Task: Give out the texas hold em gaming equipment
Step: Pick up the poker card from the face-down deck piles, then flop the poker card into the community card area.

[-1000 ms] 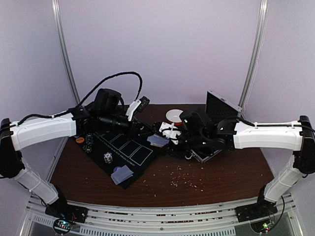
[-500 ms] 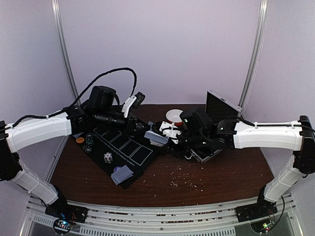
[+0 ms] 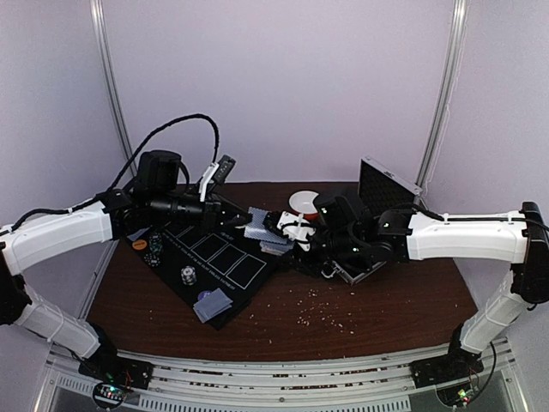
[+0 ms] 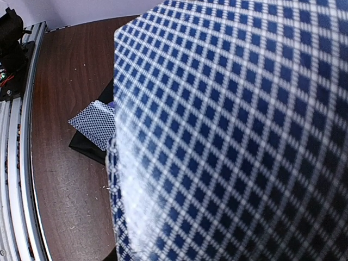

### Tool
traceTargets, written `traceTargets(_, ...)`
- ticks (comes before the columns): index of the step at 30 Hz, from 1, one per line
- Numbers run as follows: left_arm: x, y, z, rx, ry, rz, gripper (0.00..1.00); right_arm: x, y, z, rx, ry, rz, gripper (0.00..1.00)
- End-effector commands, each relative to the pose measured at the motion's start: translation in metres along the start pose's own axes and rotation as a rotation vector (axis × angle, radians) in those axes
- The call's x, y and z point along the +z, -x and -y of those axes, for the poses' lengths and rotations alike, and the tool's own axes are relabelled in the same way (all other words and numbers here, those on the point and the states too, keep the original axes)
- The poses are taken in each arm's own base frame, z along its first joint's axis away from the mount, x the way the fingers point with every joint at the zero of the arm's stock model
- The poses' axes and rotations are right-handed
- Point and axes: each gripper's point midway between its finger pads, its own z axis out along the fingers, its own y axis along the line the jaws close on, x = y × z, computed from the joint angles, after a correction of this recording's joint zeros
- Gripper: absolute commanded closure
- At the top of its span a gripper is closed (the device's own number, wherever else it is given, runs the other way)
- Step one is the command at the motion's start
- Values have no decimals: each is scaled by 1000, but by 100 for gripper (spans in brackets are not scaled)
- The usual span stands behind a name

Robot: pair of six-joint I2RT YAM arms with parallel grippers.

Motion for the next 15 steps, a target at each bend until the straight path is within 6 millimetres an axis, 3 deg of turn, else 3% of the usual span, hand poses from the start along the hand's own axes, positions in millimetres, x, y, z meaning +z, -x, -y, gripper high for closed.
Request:
traceTargets(1, -6, 14, 9, 23, -55, 55, 100, -6, 8, 0, -7, 0, 33, 61)
traceTargets(8, -23, 24, -1, 15, -30, 87, 100, -8, 9, 3, 3, -2, 40, 61)
traceTargets(15, -44, 25, -32, -24, 76, 71, 100, -8, 7, 8, 21, -13, 37, 61)
